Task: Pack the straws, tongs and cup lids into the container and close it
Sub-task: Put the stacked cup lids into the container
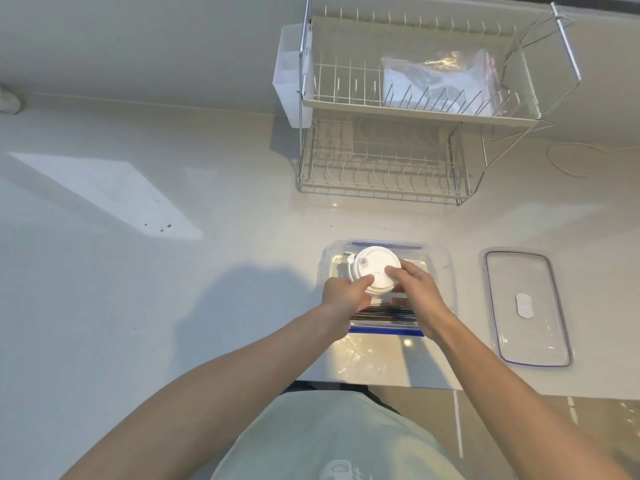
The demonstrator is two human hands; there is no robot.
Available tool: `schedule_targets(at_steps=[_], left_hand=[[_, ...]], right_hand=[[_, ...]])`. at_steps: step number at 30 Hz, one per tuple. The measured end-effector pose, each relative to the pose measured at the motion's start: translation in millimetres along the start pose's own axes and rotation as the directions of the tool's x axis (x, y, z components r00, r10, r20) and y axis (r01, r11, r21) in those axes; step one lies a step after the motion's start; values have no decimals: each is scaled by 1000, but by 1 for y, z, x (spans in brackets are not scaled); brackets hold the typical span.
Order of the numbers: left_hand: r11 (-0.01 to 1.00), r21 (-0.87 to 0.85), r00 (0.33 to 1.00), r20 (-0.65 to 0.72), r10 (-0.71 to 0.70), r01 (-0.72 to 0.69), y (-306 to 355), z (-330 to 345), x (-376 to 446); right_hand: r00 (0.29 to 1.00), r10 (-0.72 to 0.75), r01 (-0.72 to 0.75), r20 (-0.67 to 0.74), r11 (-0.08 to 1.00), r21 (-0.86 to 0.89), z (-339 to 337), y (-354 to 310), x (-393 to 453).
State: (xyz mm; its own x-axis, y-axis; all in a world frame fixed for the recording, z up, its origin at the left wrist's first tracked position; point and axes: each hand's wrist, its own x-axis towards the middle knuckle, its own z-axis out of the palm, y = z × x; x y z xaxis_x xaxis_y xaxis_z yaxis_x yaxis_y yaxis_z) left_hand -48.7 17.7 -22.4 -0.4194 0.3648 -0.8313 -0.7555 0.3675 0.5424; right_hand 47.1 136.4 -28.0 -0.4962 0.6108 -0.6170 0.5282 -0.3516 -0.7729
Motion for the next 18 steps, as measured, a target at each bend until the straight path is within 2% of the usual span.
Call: schedule_targets(at_steps=[5,10,18], left_hand=[[999,33,990,-143,-14,19,-8,12,6],[999,39,970,-244,1,8,-6,20,6],[998,1,972,-225,-63,64,-11,20,11]], right_hand=[[998,56,-56,-8,996,-69,8,4,19],[994,67,-53,87,986,-156,12,4,28],[990,46,-13,134,973,-232,14,12,33]])
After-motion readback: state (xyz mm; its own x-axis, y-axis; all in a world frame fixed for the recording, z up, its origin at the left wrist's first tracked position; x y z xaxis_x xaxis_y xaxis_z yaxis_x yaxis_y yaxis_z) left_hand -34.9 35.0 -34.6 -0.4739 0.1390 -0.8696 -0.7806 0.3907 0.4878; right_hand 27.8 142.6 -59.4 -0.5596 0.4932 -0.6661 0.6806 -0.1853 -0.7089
